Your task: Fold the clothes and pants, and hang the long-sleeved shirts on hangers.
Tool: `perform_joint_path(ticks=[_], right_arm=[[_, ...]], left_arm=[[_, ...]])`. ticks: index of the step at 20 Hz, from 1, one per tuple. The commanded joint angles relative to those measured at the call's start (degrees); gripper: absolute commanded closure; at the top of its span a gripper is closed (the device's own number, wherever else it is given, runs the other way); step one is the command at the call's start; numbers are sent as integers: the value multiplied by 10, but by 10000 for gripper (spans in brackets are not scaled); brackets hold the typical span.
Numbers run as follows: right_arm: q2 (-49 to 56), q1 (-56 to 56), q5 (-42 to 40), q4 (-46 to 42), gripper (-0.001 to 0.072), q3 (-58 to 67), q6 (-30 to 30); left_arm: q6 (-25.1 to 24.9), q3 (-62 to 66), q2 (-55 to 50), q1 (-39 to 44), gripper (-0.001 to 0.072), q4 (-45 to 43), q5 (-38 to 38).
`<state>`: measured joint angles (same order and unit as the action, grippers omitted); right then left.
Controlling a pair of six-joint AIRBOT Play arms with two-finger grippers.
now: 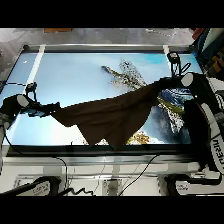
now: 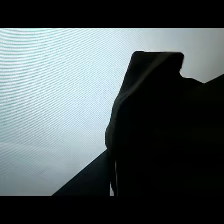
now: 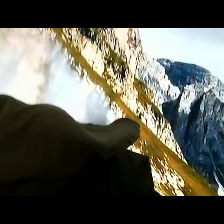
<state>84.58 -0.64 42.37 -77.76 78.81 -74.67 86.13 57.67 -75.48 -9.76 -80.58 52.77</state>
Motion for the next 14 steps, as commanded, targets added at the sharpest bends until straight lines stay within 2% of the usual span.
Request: perform_joint_path(ticks=[1, 2, 4, 6, 8, 9, 12, 14], right_arm=[[21, 10, -94, 10, 356, 5, -109], [21, 19, -80, 10, 277, 10, -125], [8, 42, -15, 2, 290, 15, -126], [-18, 75, 81, -33, 482, 16, -124], [-50, 113, 170, -55, 556, 15, -86], [-63, 133, 216, -56, 698, 15, -42], [-97, 210, 340, -45, 695, -12, 54], [-133, 272, 352, 43, 696, -90, 94]], left_arm=[[0, -2, -15, 0, 696, 3, -11], [0, -2, -15, 0, 696, 3, -11], [0, -2, -15, 0, 696, 3, -9], [0, -2, -15, 0, 696, 3, -9], [0, -2, -15, 0, 696, 3, -9], [0, -2, -15, 0, 696, 3, -9], [0, -2, -15, 0, 696, -28, -8], [0, -2, -15, -1, 696, -49, -11]])
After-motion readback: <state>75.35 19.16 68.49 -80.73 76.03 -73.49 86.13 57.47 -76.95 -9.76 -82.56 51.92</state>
